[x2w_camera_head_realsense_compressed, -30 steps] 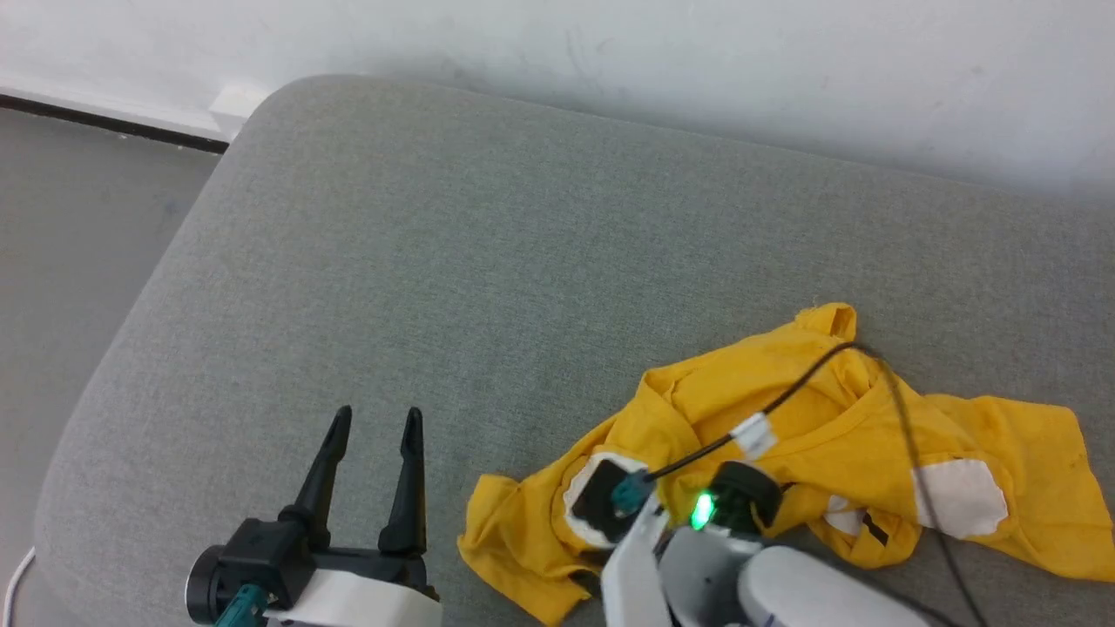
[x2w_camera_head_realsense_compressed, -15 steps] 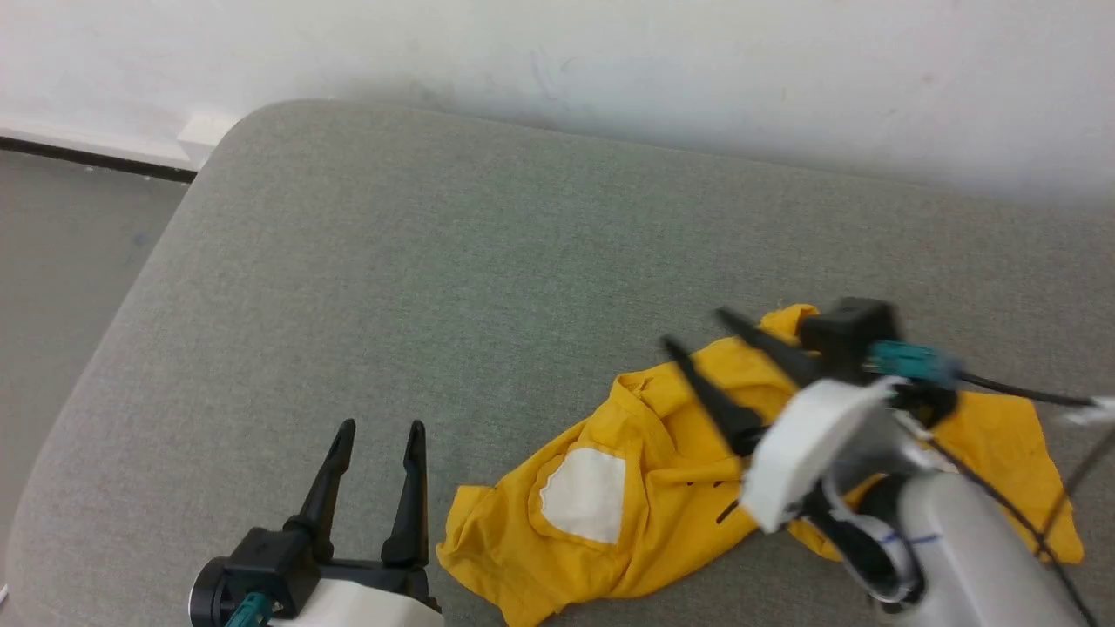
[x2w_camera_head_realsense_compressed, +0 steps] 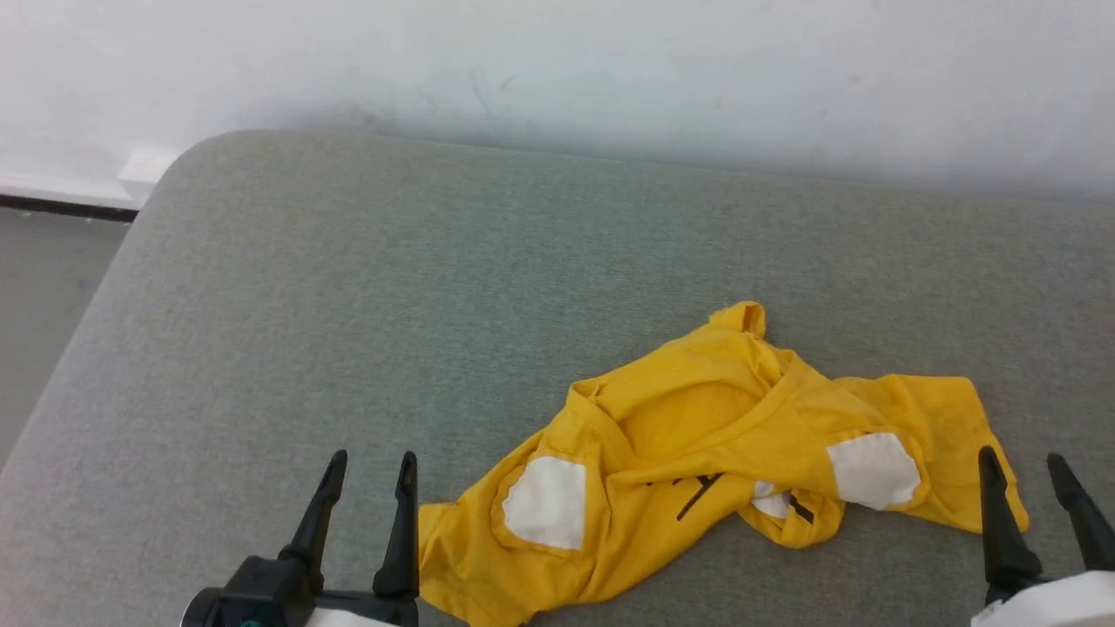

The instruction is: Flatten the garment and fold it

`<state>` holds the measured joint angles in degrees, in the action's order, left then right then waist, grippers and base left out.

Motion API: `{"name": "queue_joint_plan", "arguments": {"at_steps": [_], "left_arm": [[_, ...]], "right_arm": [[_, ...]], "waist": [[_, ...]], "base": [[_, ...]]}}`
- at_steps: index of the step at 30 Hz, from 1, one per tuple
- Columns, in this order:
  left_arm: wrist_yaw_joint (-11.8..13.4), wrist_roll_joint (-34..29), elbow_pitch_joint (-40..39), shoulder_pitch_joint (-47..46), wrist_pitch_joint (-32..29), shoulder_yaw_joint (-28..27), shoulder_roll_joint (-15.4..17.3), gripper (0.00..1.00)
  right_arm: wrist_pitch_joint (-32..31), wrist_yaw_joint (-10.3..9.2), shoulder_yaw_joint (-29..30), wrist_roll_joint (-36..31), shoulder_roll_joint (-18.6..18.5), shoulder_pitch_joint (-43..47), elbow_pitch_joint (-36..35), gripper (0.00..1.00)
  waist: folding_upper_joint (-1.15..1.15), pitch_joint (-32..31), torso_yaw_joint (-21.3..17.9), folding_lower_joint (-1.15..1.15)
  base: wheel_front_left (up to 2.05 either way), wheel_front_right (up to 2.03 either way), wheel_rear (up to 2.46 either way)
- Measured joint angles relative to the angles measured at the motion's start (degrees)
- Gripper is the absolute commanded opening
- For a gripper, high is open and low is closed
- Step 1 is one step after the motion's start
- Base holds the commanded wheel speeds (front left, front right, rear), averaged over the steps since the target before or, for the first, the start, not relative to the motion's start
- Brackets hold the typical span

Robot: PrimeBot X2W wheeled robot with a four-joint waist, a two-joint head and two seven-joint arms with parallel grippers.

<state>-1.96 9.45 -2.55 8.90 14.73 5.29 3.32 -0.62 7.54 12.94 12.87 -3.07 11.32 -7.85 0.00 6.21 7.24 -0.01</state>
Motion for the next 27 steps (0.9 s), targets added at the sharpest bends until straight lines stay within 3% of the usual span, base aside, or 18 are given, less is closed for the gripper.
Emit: {"name": "queue_joint_plan", "arguments": {"at_steps": [8, 14, 19, 27], "left_arm": [[-2.16, -1.63, -0.08, -2.03, -1.04, 2.58, 2.33, 1.0], [-4.65, -2.67, 2.24, -11.8, -9.59, 9.27, 5.71, 1.0], [-5.14, 1.57, 7.12, -19.14, -19.27, 17.27, 9.22, 1.0], [-5.15, 9.49, 14.44, -27.62, -23.54, 26.18, 13.66, 1.0]], "right_arm": [[2.18, 0.0, -0.21, 1.16, 0.03, -0.07, 1.35, 1.0], [1.71, 0.0, -0.27, 1.16, 0.02, -0.84, 1.3, 1.0], [1.11, 0.0, -1.43, 1.48, 0.02, -2.07, 1.3, 1.0], [0.62, -0.01, -2.21, 1.72, 0.04, -3.99, 1.6, 1.0]], "waist": [[0.0, -0.54, -4.13, 0.0], [0.0, 0.14, -4.99, 0.01], [0.0, 1.68, -4.77, 0.01], [0.0, 4.26, -5.18, 0.01]], "base": [[0.0, 0.0, 0.0], [0.0, 0.0, 0.0], [0.0, 0.0, 0.0], [0.0, 0.0, 0.0]]}}
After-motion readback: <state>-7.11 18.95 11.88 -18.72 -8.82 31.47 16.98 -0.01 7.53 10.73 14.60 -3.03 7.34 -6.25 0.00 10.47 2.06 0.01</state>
